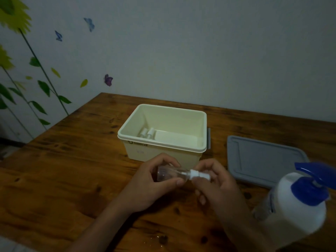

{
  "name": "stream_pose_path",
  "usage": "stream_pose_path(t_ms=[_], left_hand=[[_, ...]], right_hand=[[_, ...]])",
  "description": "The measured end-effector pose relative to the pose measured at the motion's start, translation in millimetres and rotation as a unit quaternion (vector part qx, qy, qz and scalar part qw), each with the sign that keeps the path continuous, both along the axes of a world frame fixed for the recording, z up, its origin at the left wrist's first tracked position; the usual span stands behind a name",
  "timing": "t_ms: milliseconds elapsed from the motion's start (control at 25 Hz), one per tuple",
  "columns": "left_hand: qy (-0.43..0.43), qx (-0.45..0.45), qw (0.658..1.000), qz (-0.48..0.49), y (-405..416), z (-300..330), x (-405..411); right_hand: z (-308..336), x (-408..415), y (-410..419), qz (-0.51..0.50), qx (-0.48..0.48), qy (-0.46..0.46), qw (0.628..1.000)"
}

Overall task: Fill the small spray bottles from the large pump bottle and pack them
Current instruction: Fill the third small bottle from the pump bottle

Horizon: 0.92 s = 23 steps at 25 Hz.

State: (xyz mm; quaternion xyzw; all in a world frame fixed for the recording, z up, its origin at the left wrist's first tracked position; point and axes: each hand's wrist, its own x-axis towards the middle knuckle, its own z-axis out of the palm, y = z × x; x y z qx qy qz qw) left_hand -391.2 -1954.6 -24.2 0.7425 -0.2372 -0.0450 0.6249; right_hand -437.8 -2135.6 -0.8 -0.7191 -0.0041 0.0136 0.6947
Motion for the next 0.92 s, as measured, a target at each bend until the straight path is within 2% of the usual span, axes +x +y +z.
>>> stream_pose_path(t_ms=[320, 440, 600, 920], left_hand=[[0.006, 0.002, 1.0, -0.021, -0.7, -0.2, -0.6], [0.008, -0.002, 1.0, -0.018, 0.5, -1.0, 0.9], [0.008, -0.007, 1.0, -0.022, -0.3, -1.6, 0.3], [0.006, -0.032, 0.999, 0.002, 3.8, 0.6, 3.1]], right_hand=[[-3.2, 2.4, 3.0, -0.023, -0.04, -0.015, 0.999], [-3.5, 0.6, 2.2, -0.009, -0.021, -0.029, 0.999], [-2.2, 1.4, 3.9, -0.038, -0.032, 0.0, 0.999], [-1.2, 1.6, -1.8, -0.059, 0.012, -0.043, 0.997]])
